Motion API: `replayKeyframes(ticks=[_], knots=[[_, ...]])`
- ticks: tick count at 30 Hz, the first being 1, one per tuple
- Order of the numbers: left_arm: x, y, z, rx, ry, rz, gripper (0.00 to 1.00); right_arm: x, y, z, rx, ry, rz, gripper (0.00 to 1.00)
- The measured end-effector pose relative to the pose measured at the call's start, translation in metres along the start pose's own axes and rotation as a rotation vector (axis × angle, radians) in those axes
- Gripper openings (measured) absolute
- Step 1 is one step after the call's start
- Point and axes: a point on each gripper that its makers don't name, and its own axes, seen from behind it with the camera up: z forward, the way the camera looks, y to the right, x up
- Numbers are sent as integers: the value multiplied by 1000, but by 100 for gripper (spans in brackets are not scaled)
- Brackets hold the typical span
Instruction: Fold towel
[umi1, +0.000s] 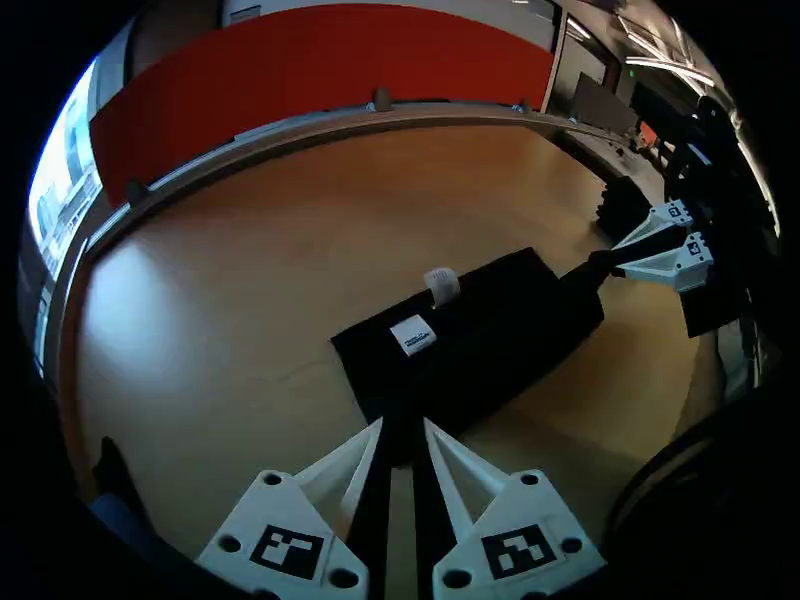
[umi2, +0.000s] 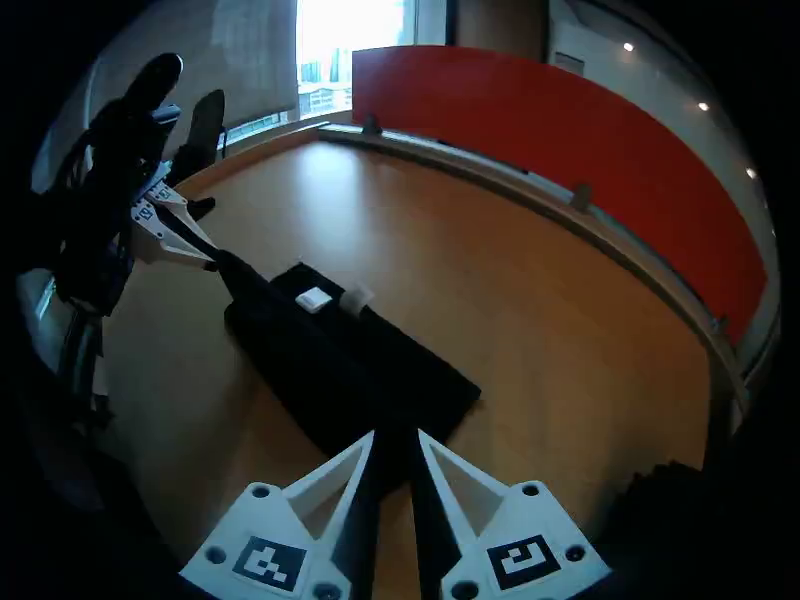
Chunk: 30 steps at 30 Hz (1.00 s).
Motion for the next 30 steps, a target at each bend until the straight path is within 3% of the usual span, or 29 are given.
replayKeyframes(ticks=[14,30], knots=[[-3,-7,32,-4,5,-10,13,-15,9,28,-3,-38,42,16],[-2,-18,61,29,-11,-14,16,-21,22,53,-46,-53,97,18]])
